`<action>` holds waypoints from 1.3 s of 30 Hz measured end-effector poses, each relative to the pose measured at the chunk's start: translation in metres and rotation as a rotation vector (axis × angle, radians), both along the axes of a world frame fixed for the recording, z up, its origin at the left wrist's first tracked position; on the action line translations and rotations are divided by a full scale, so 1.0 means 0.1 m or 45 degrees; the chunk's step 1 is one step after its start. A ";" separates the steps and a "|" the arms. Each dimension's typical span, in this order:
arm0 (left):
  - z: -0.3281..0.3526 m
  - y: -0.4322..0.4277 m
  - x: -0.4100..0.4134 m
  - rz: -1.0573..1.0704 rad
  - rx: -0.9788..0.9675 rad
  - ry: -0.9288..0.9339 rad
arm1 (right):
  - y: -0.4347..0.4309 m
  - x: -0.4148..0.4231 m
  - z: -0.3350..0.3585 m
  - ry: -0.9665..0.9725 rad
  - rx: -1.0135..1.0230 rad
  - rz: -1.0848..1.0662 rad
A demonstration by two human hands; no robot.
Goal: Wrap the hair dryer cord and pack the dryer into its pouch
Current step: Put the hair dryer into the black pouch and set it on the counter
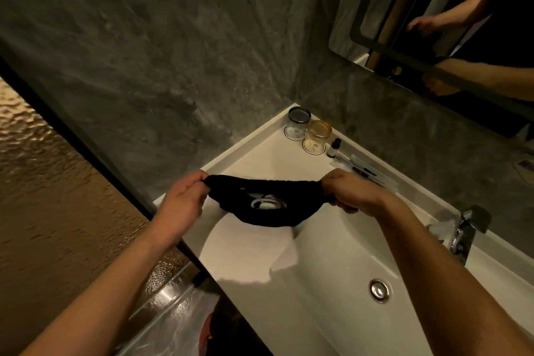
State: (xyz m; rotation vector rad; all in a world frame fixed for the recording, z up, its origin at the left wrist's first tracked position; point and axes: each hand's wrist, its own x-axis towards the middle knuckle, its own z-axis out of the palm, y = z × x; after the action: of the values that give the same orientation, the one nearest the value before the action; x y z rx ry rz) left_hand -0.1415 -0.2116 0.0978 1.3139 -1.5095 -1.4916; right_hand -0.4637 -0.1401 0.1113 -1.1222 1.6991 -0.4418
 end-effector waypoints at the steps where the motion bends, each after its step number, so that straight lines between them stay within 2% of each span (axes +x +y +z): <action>1: 0.11 -0.04 0.01 0.002 -0.074 -0.065 | -0.02 -0.01 0.07 -0.009 -0.040 0.001; 6: 0.41 -0.23 0.10 -0.002 -0.389 -0.566 | -0.09 -0.15 0.22 0.031 -0.196 0.020; 8: 0.46 -0.28 0.17 -0.033 -0.454 -0.639 | -0.09 -0.19 0.28 0.009 -0.225 0.026; 10: 0.48 -0.32 0.20 -0.068 -0.447 -0.575 | -0.06 -0.20 0.31 -0.149 -0.271 -0.040; 12: 0.46 -0.34 0.19 -0.065 -0.384 -0.419 | -0.04 -0.16 0.30 -0.323 -0.351 -0.168; 14: 0.39 -0.36 0.16 -0.010 -0.235 -0.096 | -0.06 -0.11 0.23 -0.466 -0.426 -0.368; 17: 0.27 -0.41 0.09 0.106 0.142 0.738 | -0.12 0.00 0.06 -0.624 -0.569 -0.694; 19: 0.20 -0.43 0.02 0.150 0.318 1.138 | -0.16 0.07 -0.03 -0.857 -0.592 -0.839; 20: 0.17 -0.44 -0.03 0.169 0.391 1.260 | -0.17 0.10 -0.06 -1.075 -0.572 -0.895; 22: 0.14 -0.45 -0.12 0.250 0.494 1.359 | -0.18 0.15 -0.11 -1.518 -0.563 -1.073; 23: 0.14 -0.45 -0.14 0.280 0.514 1.367 | -0.19 0.16 -0.13 -1.650 -0.585 -1.185; 25: 0.15 -0.44 -0.14 0.278 0.469 1.293 | -0.18 0.16 -0.13 -1.753 -0.614 -1.361; 29: 0.17 -0.47 0.09 0.269 0.277 0.925 | -0.07 -0.03 -0.16 -1.618 -0.606 -1.443; 32: 0.17 -0.46 0.29 0.241 0.203 0.679 | 0.04 -0.10 -0.14 -1.209 -0.613 -1.369; 35: 0.07 -0.32 0.32 0.167 0.106 0.397 | 0.14 0.01 -0.15 -0.722 -0.577 -1.174; 39: -0.29 -0.03 0.36 -0.201 -0.105 -0.164 | 0.32 0.18 -0.38 -0.291 -0.549 -0.804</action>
State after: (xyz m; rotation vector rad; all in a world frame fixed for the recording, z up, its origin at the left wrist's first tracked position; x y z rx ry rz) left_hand -0.1060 -0.2144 0.0684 1.2885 -1.7748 -1.4467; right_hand -0.4453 -0.1080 0.0734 -0.7567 1.7723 -1.3307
